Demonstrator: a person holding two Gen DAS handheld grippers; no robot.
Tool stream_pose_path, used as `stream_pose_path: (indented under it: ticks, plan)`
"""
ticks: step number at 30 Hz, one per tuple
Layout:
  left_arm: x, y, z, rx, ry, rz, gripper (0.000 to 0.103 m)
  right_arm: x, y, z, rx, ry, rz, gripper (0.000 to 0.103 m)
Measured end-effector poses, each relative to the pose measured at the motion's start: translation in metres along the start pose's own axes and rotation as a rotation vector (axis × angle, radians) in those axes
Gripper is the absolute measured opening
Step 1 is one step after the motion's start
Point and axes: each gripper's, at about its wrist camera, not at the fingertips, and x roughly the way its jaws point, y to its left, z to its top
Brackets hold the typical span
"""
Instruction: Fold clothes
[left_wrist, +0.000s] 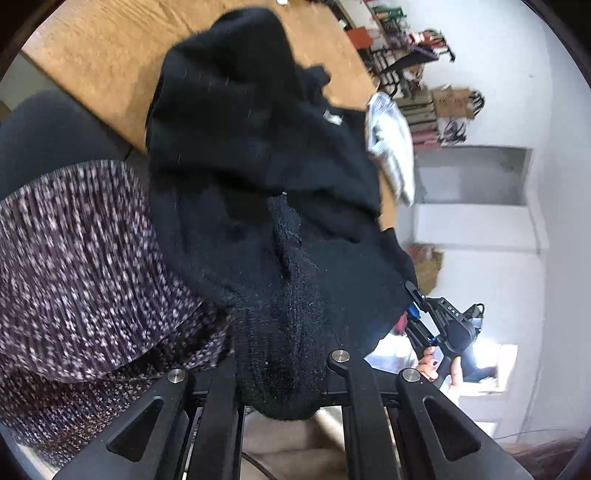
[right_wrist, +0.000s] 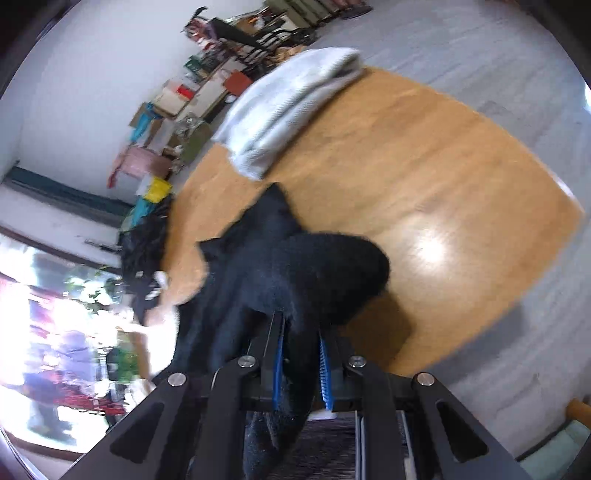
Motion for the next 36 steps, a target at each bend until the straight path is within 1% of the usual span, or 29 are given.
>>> stream_pose_path:
  ticks: [1,2,5,6,8,9,10,12,14,17,18,19,20,21,23,25,27,29,30,33,34,36]
  plan:
    - [0.003,0.0,-0.002,0.011,0.006,0.023,0.009,0.003,-0.011,-0.006,0.014,0.007,-0.034,0.018]
    - [0.006,-0.001,-0.003,0.022,0.01,0.045,0.009,0.007,-0.018,-0.01,0.03,0.019,-0.046,0.018]
    - [0.01,-0.004,-0.006,0.046,0.016,0.101,0.009,0.021,-0.033,-0.018,0.063,0.056,-0.061,0.019]
    - [0.01,-0.005,-0.006,0.05,0.017,0.114,0.012,0.023,-0.034,-0.019,0.065,0.056,-0.065,0.019]
    - [0.009,-0.002,-0.006,0.035,0.022,0.133,0.021,0.024,-0.034,-0.017,0.056,0.052,-0.061,0.02]
    - [0.008,0.0,-0.007,0.027,0.023,0.152,0.032,0.023,-0.033,-0.015,0.049,0.052,-0.059,0.021]
    - [0.005,0.001,-0.008,0.035,0.013,0.169,0.041,0.023,-0.032,-0.014,0.04,0.054,-0.058,0.023]
    - [-0.006,-0.001,-0.008,0.075,-0.022,0.212,0.044,0.025,-0.031,-0.013,0.035,0.059,-0.058,0.027]
    - [-0.024,-0.01,-0.009,0.148,-0.086,0.254,0.046,0.027,-0.03,-0.013,0.032,0.07,-0.061,0.029]
    - [-0.052,-0.039,-0.016,0.369,-0.255,0.359,0.052,0.032,-0.031,-0.015,0.037,0.081,-0.068,0.031]
    - [-0.056,-0.053,-0.023,0.502,-0.338,0.43,0.054,0.033,-0.032,-0.015,0.038,0.083,-0.068,0.031]
    - [-0.055,-0.061,-0.032,0.628,-0.399,0.493,0.055,0.034,-0.033,-0.016,0.038,0.086,-0.067,0.031]
    - [-0.052,-0.067,-0.04,0.749,-0.453,0.55,0.055,0.034,-0.033,-0.016,0.038,0.087,-0.065,0.032]
    - [-0.045,-0.07,-0.047,0.855,-0.477,0.586,0.055,0.035,-0.033,-0.016,0.038,0.087,-0.064,0.032]
    - [-0.033,-0.063,-0.066,1.057,-0.478,0.66,0.055,0.035,-0.035,-0.017,0.043,0.089,-0.057,0.033]
    - [-0.008,-0.056,-0.087,1.271,-0.463,0.764,0.055,0.035,-0.038,-0.019,0.046,0.092,-0.049,0.034]
    - [0.015,-0.047,-0.107,1.464,-0.429,0.858,0.055,0.036,-0.041,-0.02,0.047,0.092,-0.041,0.041]
    - [0.022,-0.042,-0.118,1.543,-0.406,0.886,0.055,0.037,-0.041,-0.023,0.041,0.095,-0.024,0.043]
    - [0.024,-0.044,-0.123,1.576,-0.39,0.875,0.055,0.038,-0.041,-0.025,0.036,0.097,-0.023,0.043]
    - [0.023,-0.049,-0.142,1.718,-0.348,0.901,0.055,0.039,-0.042,-0.028,0.03,0.105,-0.014,0.046]
    - [0.022,-0.047,-0.15,1.772,-0.329,0.914,0.055,0.04,-0.042,-0.028,0.031,0.109,-0.013,0.046]
    - [0.02,-0.042,-0.162,1.835,-0.28,0.942,0.055,0.041,-0.043,-0.028,0.03,0.115,-0.013,0.048]
